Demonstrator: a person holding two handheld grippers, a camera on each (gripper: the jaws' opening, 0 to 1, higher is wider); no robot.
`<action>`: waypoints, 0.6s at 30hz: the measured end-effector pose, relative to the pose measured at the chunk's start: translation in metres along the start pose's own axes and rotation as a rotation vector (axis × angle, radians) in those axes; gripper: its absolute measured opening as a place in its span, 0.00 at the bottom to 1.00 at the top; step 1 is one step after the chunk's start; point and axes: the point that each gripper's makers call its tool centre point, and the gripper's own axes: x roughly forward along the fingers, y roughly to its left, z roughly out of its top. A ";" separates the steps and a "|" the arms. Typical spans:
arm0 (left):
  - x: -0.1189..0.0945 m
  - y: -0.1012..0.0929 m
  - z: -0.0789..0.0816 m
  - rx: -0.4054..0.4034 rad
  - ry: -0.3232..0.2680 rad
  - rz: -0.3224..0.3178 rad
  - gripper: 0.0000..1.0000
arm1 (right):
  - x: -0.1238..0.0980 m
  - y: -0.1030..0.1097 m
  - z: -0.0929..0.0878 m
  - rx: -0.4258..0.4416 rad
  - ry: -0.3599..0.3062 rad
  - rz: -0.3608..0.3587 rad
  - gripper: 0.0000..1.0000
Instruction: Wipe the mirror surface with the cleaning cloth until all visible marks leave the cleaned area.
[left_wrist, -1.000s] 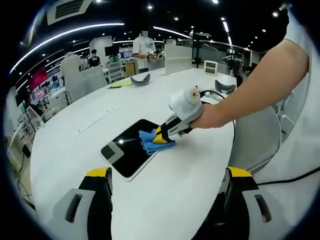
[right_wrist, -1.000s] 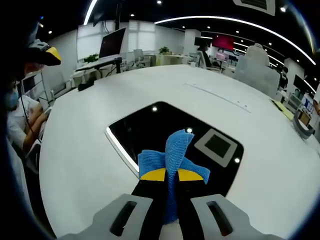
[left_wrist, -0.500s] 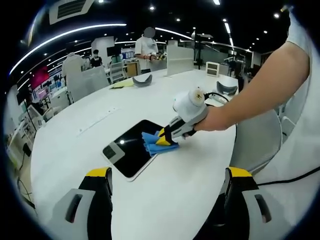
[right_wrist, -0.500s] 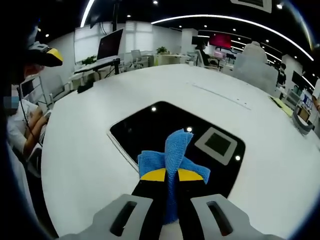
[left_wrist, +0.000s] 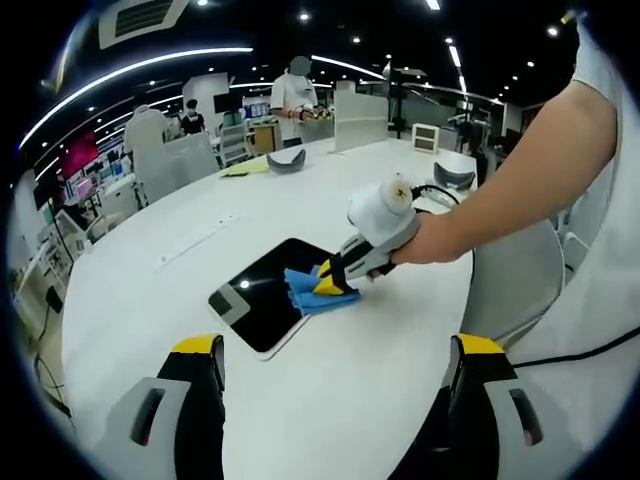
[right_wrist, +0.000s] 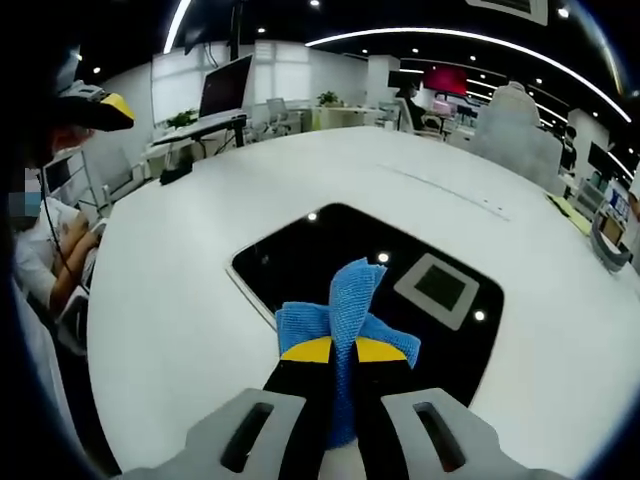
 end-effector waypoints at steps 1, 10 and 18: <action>0.000 0.000 0.000 -0.002 -0.001 0.001 0.94 | 0.001 0.001 0.001 -0.003 -0.001 0.002 0.02; -0.003 0.006 -0.005 -0.014 0.004 0.015 0.94 | 0.009 0.005 0.008 0.000 -0.005 0.001 0.02; -0.004 0.011 -0.005 -0.024 0.003 0.027 0.94 | 0.013 0.003 0.012 0.009 -0.012 -0.003 0.02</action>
